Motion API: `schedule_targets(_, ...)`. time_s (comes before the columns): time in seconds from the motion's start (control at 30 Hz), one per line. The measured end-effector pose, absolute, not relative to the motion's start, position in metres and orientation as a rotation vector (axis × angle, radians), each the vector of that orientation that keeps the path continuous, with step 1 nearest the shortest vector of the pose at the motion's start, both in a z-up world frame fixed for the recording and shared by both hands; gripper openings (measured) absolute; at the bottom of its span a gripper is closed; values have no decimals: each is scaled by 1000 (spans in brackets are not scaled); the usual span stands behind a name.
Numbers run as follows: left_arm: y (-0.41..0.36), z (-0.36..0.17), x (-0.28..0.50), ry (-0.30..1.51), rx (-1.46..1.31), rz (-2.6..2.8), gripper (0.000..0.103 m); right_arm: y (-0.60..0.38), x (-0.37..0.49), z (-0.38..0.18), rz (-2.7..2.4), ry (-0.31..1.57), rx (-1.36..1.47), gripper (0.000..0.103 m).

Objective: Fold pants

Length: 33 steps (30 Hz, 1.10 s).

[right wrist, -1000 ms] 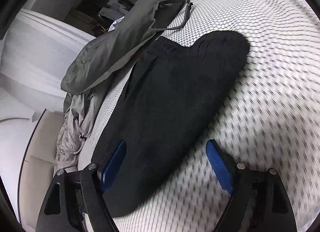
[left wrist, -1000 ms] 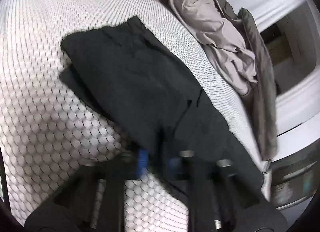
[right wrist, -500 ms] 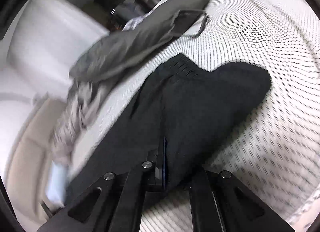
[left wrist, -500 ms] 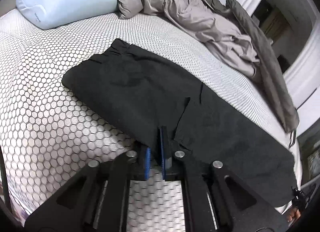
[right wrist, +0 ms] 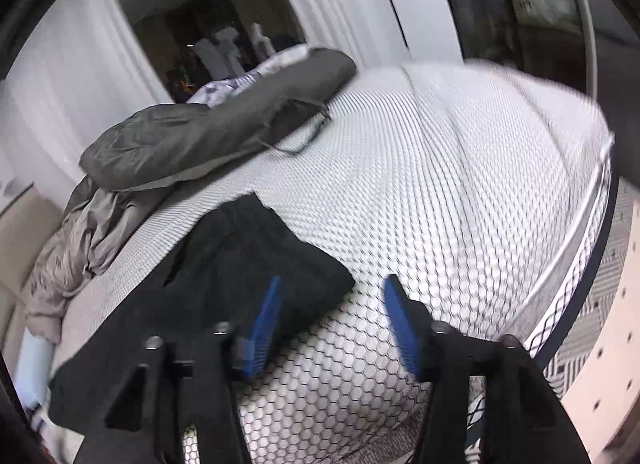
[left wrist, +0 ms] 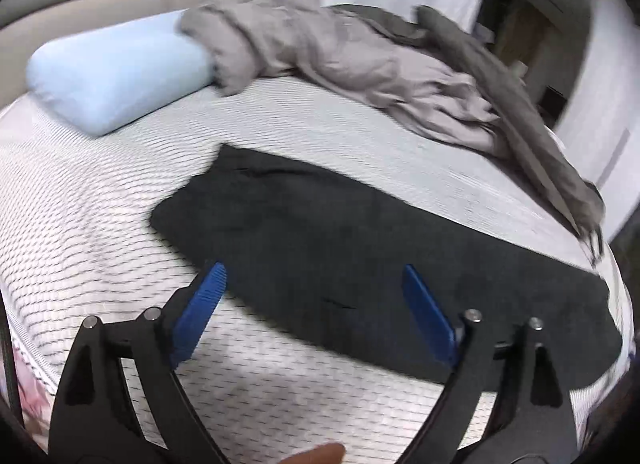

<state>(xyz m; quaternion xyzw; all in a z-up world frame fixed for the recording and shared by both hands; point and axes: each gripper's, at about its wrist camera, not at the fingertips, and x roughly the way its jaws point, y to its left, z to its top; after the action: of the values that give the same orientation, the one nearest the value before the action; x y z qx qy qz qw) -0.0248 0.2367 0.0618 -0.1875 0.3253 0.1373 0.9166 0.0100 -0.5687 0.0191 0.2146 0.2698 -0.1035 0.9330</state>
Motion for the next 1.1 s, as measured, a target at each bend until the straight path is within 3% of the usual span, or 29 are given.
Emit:
schedule_targets(0.03, 225, 67, -18, 672, -373, 253, 100, -557, 10, 25, -176, 539, 411, 92)
schedule_targets(0.17, 162, 72, 7, 686, -292, 141, 102, -497, 29, 36, -3, 547, 310, 101)
schedule_targets(0.53, -25, 29, 61, 825, -41, -152, 102, -333, 94, -24, 250, 804, -129, 101)
schedule_targets(0.63, -41, 16, 65, 869, 15, -133, 102, -332, 100, -40, 240, 836, -229, 101)
schedule_targets(0.93, -20, -3, 73, 923, 0, -87, 102, -464, 102, -37, -103, 838, -113, 101)
schedule_targets(1.1, -18, 4, 75, 924, -6, -82, 102, -440, 90, -18, 0, 758, -75, 101)
